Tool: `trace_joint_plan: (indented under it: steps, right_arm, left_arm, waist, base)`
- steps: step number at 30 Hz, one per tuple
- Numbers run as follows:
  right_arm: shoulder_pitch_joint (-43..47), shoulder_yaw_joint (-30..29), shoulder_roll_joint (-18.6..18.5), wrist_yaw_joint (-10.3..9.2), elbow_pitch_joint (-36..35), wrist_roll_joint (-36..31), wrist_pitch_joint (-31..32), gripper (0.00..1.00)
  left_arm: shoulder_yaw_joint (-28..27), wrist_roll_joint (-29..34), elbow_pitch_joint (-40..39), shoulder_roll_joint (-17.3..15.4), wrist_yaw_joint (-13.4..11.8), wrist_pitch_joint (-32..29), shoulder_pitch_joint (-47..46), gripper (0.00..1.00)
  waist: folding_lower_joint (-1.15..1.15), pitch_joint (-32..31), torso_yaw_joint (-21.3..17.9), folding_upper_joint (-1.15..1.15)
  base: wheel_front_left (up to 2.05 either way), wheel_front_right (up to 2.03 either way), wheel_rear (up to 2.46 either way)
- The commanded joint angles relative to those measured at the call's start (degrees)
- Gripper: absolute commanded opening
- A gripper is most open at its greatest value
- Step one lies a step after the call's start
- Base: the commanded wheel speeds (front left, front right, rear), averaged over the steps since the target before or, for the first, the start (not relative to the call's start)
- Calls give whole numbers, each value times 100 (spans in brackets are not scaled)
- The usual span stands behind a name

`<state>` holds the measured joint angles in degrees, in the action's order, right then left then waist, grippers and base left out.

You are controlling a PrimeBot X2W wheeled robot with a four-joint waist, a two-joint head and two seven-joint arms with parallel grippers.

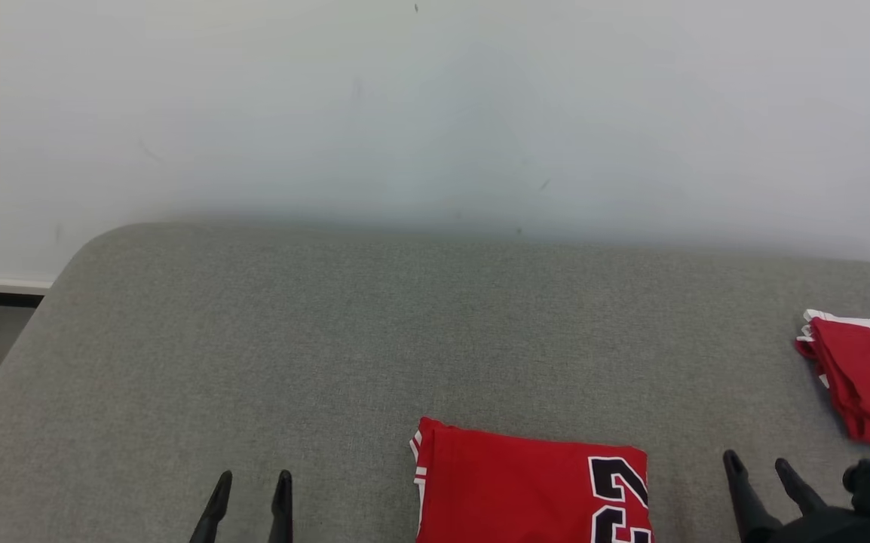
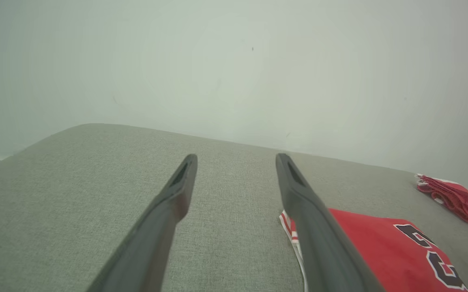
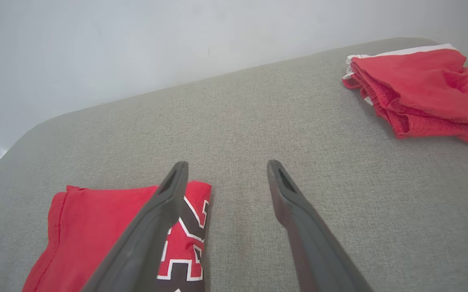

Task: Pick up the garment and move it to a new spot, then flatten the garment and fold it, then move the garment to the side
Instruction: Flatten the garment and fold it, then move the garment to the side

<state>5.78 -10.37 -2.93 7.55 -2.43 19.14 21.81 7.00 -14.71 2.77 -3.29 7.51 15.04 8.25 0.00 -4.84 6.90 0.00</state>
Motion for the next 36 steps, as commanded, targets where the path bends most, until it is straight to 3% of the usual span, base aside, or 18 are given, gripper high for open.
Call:
trace_joint_plan:
  steps: [1,4,10,16,23,36]
  right_arm:
    - [181,114,6,-15,-23,0,-252,100]
    - [360,378,5,-15,71,85,-845,100]
    - [473,861,-108,-15,321,-125,-2031,100]
    - [390,1020,-178,-15,680,-260,-2576,100]
    - [277,1099,-198,-15,1039,-386,-2851,100]
    - [161,1267,-146,-15,1226,-356,-2795,100]
  left_arm:
    - [-98,-172,4,16,-23,14,99,100]
    - [-230,-511,-53,36,-22,14,98,100]
    - [-329,-568,43,43,-17,14,183,100]
    - [-329,-468,331,40,-13,14,193,100]
    - [-365,-354,557,41,-10,14,170,100]
    - [-351,-318,632,42,-7,14,99,100]
  waist:
    - [0,-45,-113,0]
    - [0,-64,-207,0]
    - [0,-187,-337,0]
    - [0,-268,-392,0]
    - [0,-309,-415,0]
    - [0,-260,-384,0]
  base:
    - [0,0,0]
    - [0,0,0]
    - [0,0,0]
    - [0,0,0]
    - [0,0,0]
    - [0,0,0]
